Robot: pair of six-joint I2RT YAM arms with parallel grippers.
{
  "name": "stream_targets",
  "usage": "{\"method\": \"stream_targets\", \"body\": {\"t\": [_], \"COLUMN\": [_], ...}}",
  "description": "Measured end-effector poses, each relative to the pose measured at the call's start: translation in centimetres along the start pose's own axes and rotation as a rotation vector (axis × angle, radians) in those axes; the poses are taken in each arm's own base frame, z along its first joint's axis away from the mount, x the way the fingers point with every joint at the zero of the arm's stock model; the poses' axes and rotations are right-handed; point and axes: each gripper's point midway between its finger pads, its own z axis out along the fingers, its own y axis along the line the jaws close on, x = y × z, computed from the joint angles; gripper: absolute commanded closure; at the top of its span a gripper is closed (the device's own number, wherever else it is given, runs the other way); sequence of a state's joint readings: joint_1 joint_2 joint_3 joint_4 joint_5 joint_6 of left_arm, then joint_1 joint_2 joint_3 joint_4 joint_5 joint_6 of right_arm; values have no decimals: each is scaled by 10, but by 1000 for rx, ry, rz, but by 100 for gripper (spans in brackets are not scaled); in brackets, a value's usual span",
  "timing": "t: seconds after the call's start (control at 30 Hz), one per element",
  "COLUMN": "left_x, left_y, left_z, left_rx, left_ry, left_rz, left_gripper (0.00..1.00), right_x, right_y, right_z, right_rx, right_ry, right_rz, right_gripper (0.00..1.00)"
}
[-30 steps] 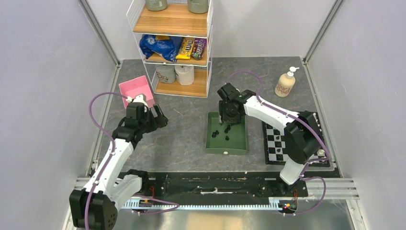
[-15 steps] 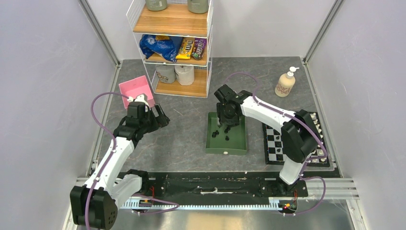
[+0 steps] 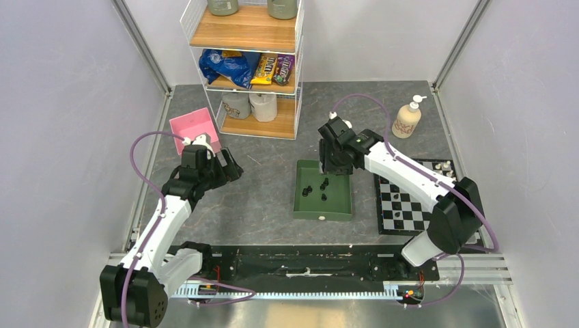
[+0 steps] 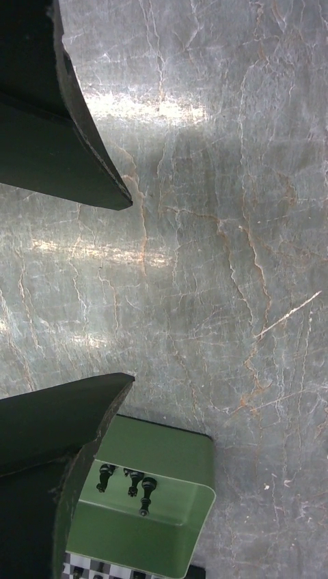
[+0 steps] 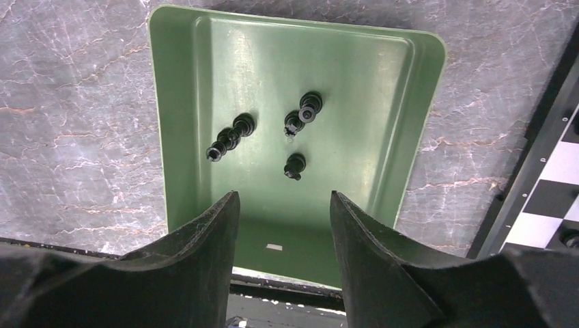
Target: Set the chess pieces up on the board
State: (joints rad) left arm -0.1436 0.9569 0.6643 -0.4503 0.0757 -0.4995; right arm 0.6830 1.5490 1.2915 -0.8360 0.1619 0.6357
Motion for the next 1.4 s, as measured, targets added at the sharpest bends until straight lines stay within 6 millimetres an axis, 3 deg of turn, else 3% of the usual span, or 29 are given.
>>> {"method": "stream_targets", "body": {"t": [0.17, 0.4, 0.57, 1.4], "left_x": [-1, -3, -5, -5], "left_y": [-2, -3, -4, -4], "left_z": [0, -2, -4, -5], "left_rx": [8, 15, 19, 20], "left_ry": [-2, -15, -24, -29], "left_rz": [-1, 0, 2, 2], "left_gripper": [4, 4, 4, 4], "right_x": [7, 32, 44, 49], "right_y": [8, 47, 65, 68], "right_z": [8, 38, 54, 78], "right_rx": [-16, -44, -47, -5], "right_ry": [42, 137, 173, 191], "right_rz": [-9, -66, -79, -70], "right_gripper": [42, 46, 48, 59]}}
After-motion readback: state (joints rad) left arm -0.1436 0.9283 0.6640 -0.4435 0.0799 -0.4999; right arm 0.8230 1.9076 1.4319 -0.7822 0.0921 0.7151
